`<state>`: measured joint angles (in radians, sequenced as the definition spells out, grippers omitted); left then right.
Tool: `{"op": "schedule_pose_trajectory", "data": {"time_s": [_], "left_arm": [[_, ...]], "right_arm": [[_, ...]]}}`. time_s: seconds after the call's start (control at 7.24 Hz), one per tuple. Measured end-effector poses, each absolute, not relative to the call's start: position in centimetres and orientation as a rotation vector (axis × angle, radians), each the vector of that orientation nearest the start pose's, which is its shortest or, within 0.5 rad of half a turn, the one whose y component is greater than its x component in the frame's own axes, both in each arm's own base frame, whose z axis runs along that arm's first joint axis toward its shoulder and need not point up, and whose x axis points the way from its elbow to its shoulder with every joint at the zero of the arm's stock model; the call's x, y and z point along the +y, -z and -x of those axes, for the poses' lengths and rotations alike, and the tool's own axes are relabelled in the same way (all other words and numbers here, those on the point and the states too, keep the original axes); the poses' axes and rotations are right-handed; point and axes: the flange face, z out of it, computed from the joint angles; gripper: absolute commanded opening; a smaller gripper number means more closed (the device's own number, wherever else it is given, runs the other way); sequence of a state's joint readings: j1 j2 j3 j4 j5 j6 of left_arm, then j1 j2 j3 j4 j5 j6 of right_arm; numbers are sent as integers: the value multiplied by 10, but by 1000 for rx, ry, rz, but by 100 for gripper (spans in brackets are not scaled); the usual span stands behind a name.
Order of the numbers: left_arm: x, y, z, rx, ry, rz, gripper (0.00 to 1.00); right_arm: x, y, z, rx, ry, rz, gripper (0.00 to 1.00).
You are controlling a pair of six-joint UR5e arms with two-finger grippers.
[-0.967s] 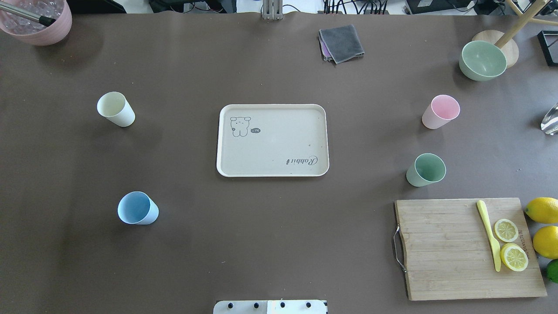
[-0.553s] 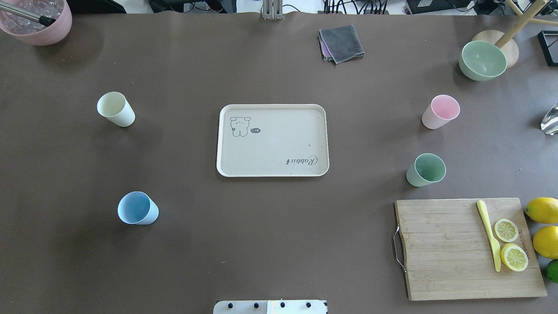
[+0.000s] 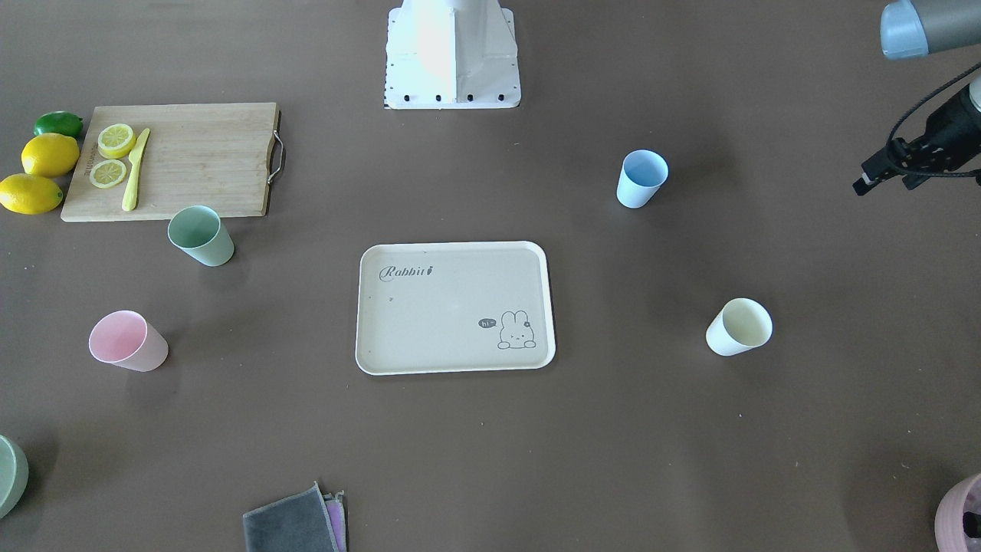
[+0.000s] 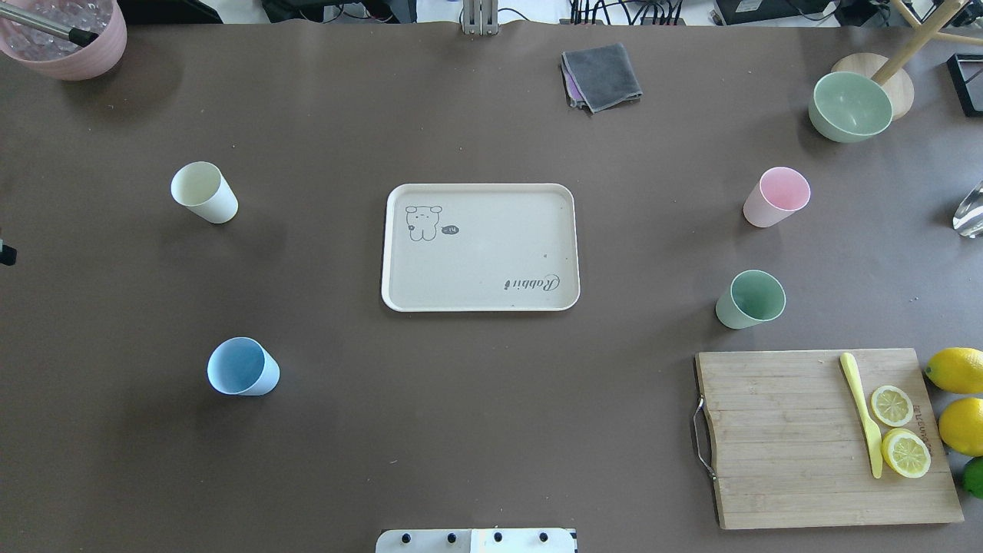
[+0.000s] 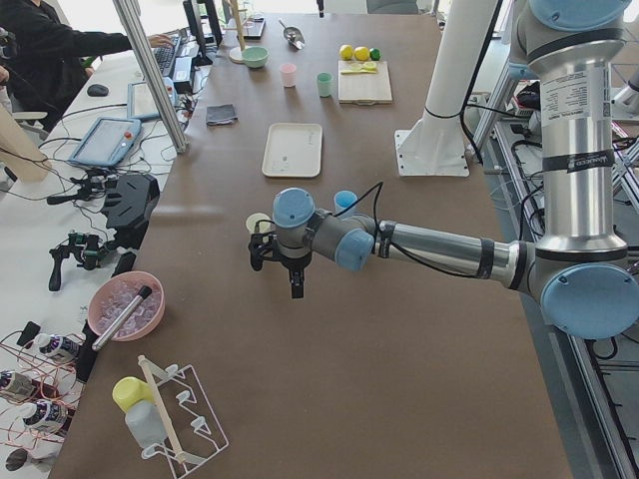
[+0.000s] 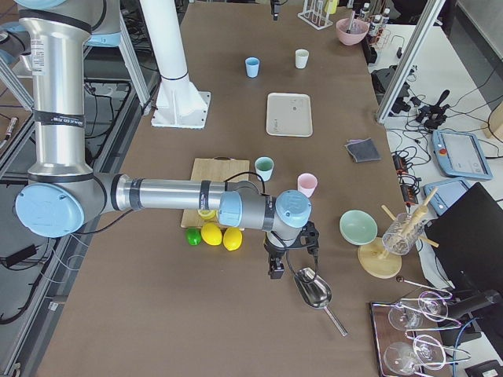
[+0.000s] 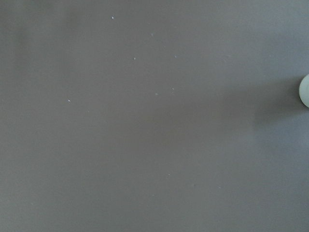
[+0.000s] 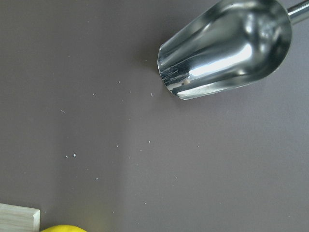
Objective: Place all cups on tray
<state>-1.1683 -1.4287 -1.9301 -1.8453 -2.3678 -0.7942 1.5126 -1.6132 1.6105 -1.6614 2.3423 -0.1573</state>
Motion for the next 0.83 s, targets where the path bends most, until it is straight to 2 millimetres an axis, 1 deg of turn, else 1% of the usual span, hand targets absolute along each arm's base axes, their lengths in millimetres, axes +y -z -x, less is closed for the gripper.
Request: {"op": "schedule_pose_trajectory", "data": {"time_s": [0.28,0.55,0.83], "left_arm": [[-412,-488,-172,947,164,101,98],[-384,-460,-229,978,200,145,98],[-353,-428,-274,990,219,174,98]], "right_arm": [[-469,-669,-35,-796,147,61,100],[-470,-666,-34,-812,88,82,100],[-470,-666,-34,-815,72,88,100]]}}
